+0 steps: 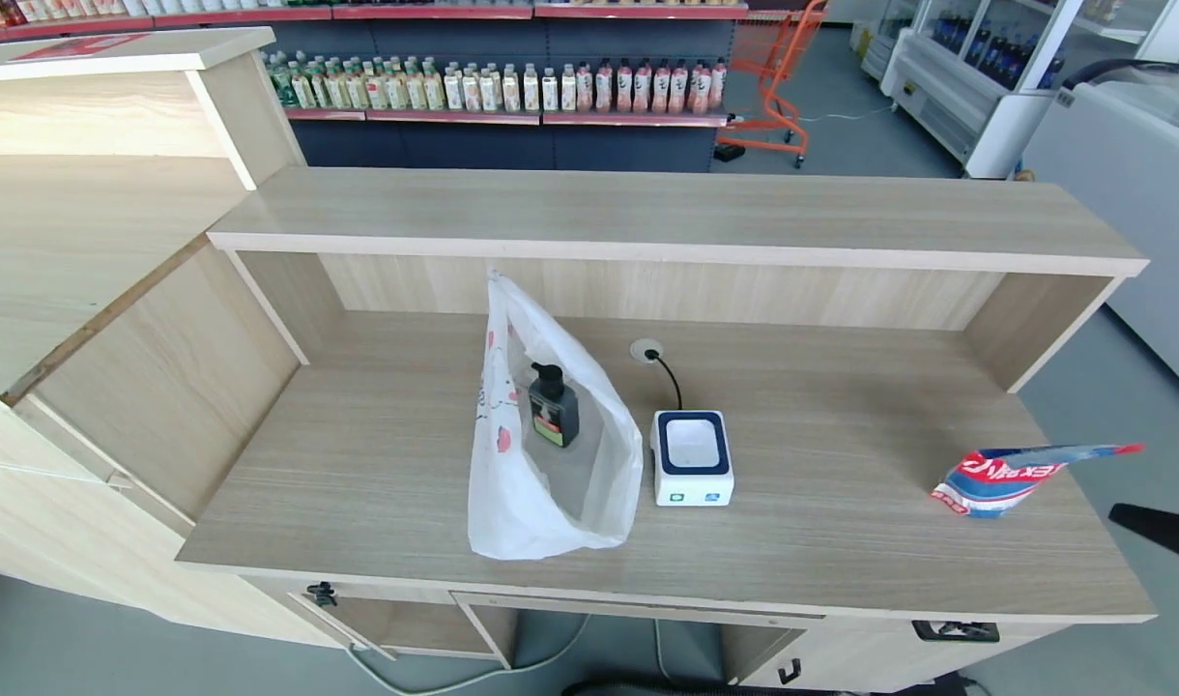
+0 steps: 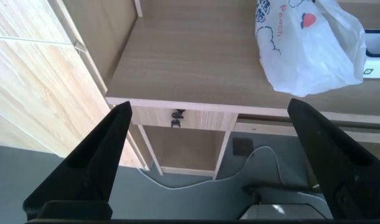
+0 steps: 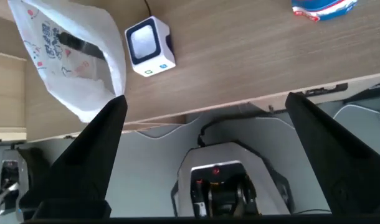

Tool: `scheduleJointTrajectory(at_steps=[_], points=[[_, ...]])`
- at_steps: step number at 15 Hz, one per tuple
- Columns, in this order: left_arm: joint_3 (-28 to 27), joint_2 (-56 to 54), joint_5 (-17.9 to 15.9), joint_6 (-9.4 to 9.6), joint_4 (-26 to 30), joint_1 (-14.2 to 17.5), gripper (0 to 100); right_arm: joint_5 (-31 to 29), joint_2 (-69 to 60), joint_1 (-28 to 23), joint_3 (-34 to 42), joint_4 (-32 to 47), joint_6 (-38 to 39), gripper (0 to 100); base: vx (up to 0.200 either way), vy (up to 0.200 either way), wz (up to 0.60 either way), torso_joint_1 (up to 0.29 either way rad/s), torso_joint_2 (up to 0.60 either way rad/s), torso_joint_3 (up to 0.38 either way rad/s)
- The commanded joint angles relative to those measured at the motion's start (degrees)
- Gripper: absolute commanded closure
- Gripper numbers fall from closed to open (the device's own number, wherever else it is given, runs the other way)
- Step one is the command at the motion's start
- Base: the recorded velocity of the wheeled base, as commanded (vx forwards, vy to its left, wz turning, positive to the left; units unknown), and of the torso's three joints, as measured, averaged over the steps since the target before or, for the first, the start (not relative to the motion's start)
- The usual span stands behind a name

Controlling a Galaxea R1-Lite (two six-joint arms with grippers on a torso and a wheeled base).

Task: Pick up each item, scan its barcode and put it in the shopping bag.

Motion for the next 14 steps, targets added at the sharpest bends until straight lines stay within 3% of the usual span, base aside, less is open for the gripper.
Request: scheduleJointTrajectory(at_steps=[1,8,12,14], points=[[0.0,0.0,0.1,-0.04,0.0,0.0,0,0.0,5.4,-4.1,-3.6,0.1,2.9,0,0.000,-0.200,0.00,0.002,0.00,-0.002],[0.0,0.0,0.0,0.04,0.0,0.0,0,-0.1,13.9,-7.4,-11.2,0.1,13.8,0,0.000,-0.200,0.00,0.002,0.00,0.001],[0.0,0.0,0.0,0.04,0.0,0.0,0,-5.9,21.1,-8.1,-13.9,0.0,20.0,0,0.000,-0.200,0.00,0.001,0.00,0.002],[0.0,0.0,0.1,-0.13,0.0,0.0,0,-5.9,22.7,-8.1,-14.2,0.1,21.8,0,0.000,-0.100,0.00,0.004,0.00,0.006]])
